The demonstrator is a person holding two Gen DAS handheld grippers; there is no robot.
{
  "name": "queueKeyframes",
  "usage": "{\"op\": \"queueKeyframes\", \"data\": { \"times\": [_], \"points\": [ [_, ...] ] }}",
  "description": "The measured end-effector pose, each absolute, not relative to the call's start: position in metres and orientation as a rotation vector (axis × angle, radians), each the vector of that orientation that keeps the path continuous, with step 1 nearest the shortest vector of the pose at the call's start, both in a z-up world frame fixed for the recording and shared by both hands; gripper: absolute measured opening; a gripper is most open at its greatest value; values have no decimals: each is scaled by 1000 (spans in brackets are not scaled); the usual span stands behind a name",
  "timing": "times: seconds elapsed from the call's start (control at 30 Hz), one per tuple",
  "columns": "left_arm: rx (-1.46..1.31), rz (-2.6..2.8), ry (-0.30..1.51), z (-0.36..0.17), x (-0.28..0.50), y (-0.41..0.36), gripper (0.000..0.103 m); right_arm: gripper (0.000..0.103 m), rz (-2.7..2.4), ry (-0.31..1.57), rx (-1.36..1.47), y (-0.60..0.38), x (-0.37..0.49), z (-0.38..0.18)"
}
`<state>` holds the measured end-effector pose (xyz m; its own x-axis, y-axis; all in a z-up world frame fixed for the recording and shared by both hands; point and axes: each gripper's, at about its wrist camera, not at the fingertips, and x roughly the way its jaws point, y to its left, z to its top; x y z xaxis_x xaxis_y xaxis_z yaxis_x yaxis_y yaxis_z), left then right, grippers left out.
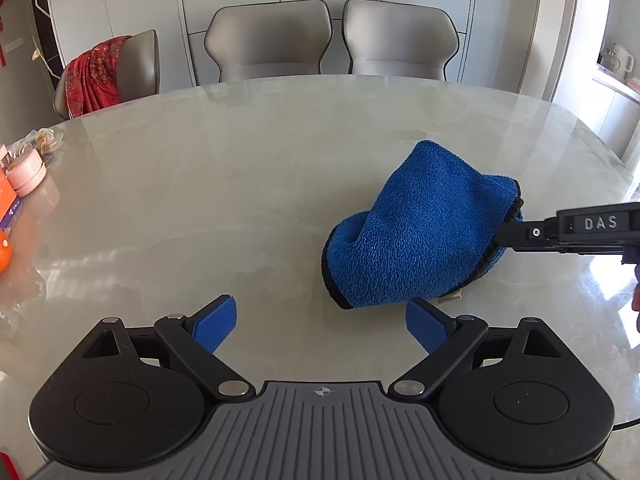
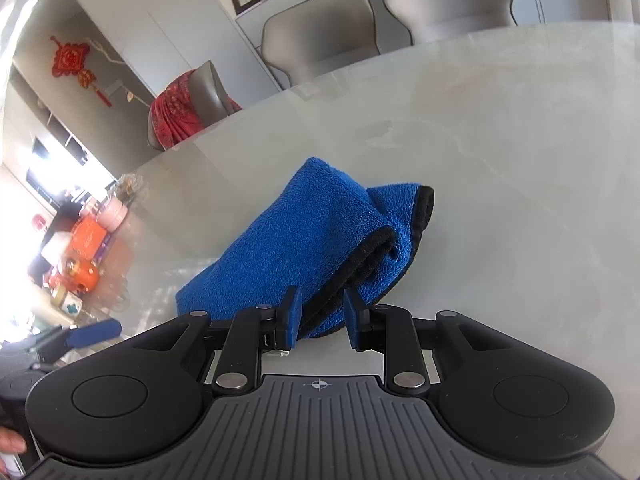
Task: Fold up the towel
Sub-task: 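Reach the right tool to the crumpled blue towel and grasp its edge, then lift the towel with the right tool while the left tool grasps another edge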
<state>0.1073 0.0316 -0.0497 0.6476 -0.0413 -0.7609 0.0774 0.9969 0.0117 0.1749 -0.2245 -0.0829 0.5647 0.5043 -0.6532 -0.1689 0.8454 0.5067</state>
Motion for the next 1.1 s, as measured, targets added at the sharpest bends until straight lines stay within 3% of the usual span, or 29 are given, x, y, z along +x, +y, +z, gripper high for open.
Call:
{"op": "queueKeyframes", "data": {
  "times": [0.43, 0.57, 0.6, 0.7, 1.1],
  "points": [
    [48, -92, 836, -50, 102, 31, 94, 25, 441, 868, 438, -210, 196, -93],
    [59, -105, 829, -49, 103, 30, 94, 29, 431, 868, 494, -209, 199, -97],
    [61, -109, 827, -50, 103, 30, 94, 29, 460, 843, 534, -211, 198, -96],
    [66, -133, 819, -50, 104, 28, 94, 11, 562, 798, 629, -214, 200, -91],
    [179, -223, 646, -36, 112, 1, 94, 10, 743, 725, 1001, -241, 221, -72]
  ]
}}
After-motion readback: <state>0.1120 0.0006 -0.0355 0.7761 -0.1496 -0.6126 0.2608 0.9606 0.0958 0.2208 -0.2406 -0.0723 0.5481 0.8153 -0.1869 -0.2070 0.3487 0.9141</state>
